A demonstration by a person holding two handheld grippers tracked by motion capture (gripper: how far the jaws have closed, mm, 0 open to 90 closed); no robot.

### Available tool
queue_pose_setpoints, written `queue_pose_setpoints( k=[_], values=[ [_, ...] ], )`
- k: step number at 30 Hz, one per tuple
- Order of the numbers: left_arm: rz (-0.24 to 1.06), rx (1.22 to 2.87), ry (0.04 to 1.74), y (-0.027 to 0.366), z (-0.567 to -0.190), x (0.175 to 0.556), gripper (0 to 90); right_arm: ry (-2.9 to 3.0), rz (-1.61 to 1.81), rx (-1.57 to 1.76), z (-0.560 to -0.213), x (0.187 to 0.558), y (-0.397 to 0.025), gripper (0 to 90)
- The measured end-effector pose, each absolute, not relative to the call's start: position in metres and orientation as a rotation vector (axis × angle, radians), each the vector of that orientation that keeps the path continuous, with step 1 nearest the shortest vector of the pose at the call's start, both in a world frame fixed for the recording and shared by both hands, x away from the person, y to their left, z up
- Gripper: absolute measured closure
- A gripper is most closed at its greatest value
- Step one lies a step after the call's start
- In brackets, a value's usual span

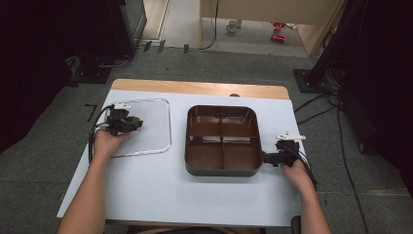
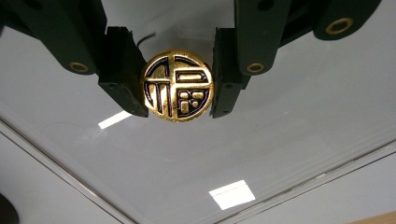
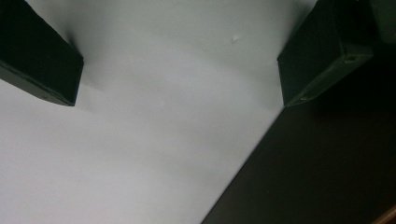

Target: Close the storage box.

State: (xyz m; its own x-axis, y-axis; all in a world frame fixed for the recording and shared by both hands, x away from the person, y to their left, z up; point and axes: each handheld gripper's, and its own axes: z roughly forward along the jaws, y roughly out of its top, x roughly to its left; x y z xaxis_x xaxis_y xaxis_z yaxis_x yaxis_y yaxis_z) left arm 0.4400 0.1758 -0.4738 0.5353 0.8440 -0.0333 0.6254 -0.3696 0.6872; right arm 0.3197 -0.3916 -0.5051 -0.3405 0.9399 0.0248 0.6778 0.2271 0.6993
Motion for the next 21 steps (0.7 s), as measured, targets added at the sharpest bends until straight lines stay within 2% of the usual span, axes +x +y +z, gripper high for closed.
queue_pose_setpoints(
  k=[7, 21],
  values=[
    [0.465, 2.081, 1.161, 0.172, -0.455, 0.436, 59.4, 2.103, 0.880, 1.491, -0.505, 0.320, -0.392, 0.0],
    [0.374, 2.031, 1.153, 0.152, -0.411, 0.422, 59.4, 2.103, 0.880, 1.491, -0.505, 0.320, -0.392, 0.0]
  ],
)
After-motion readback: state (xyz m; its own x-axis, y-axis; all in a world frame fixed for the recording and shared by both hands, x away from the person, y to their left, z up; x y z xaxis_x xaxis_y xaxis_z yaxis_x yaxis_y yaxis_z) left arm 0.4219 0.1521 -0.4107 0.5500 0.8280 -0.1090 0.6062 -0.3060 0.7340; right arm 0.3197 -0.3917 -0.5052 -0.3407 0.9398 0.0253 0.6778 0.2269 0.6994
